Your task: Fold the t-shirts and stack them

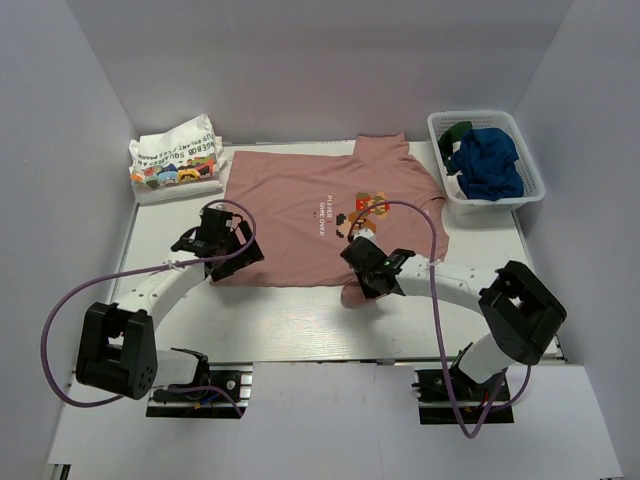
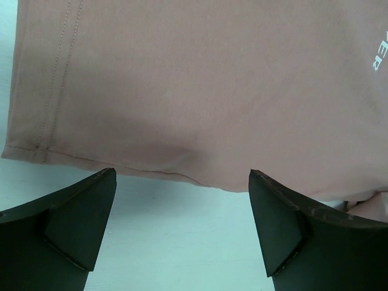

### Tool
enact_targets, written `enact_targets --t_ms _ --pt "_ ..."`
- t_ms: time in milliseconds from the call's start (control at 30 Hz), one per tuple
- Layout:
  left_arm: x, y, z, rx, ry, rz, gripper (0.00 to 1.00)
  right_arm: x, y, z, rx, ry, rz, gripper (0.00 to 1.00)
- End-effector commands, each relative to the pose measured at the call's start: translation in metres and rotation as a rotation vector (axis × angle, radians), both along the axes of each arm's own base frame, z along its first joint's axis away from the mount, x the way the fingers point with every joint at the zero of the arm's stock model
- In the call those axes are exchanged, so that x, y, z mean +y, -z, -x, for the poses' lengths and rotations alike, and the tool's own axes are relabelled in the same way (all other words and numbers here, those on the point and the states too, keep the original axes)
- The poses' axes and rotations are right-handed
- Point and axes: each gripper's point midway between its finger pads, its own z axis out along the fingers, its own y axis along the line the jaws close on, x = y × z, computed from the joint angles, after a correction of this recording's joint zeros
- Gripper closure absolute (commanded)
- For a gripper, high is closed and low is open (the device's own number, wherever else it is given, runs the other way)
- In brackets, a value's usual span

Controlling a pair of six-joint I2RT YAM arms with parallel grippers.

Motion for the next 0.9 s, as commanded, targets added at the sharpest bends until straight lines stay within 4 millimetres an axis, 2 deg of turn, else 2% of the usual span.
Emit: enact_targets --t_ms 0,67,100,133,167,267,300,333,467,500,633,833,867 --pt "0.003 -0.009 -0.012 -0.050 -0.025 -0.008 0.00 -0.002 -0.024 -0.002 -0.043 0.072 -0.027 1.00" --pt "0.006 0.000 -0.012 -0.024 -0.042 -0.026 0.00 -0.022 -0.025 0.014 -0.002 0.099 0.014 1.00" --pt "0.006 0.003 -0.011 -0.013 -0.042 -0.029 0.00 -0.025 -0.032 0.021 -0.001 0.149 -0.029 1.00" --pt "0.008 0.003 -0.012 -0.016 -0.049 -0.038 0.00 -0.041 -0.026 0.039 0.066 0.160 0.014 1.00" --pt "0.008 0.005 -0.012 -0.001 -0.049 -0.043 0.00 -0.045 -0.026 0.048 0.089 0.187 0.007 1.00" --pt "0.010 0.006 -0.010 0.006 -0.054 -0.053 0.00 -0.074 -0.027 0.086 0.180 0.285 0.019 1.00" --pt "0.011 0.007 -0.008 0.018 -0.062 -0.050 0.00 -0.077 -0.033 0.091 0.173 0.316 -0.024 1.00" --pt "0.012 0.002 -0.009 0.010 -0.086 -0.045 0.00 -0.086 -0.026 0.106 0.221 0.342 -0.004 1.00" --pt "0.023 -0.008 0.004 0.034 -0.191 -0.052 0.00 -0.095 -0.027 0.127 0.265 0.408 -0.045 1.00" --pt "0.029 -0.007 0.012 0.057 -0.219 -0.074 0.00 -0.109 -0.024 0.137 0.282 0.475 -0.003 1.00" --pt "0.045 -0.005 0.026 0.093 -0.315 -0.108 0.00 -0.121 -0.018 0.146 0.291 0.548 0.032 1.00" --pt "0.070 0.015 0.048 0.198 -0.455 -0.210 0.00 -0.106 -0.015 0.129 0.260 0.446 0.009 1.00" --pt "0.076 0.013 0.042 0.176 -0.496 -0.233 0.00 -0.106 -0.014 0.128 0.262 0.442 0.015 1.00"
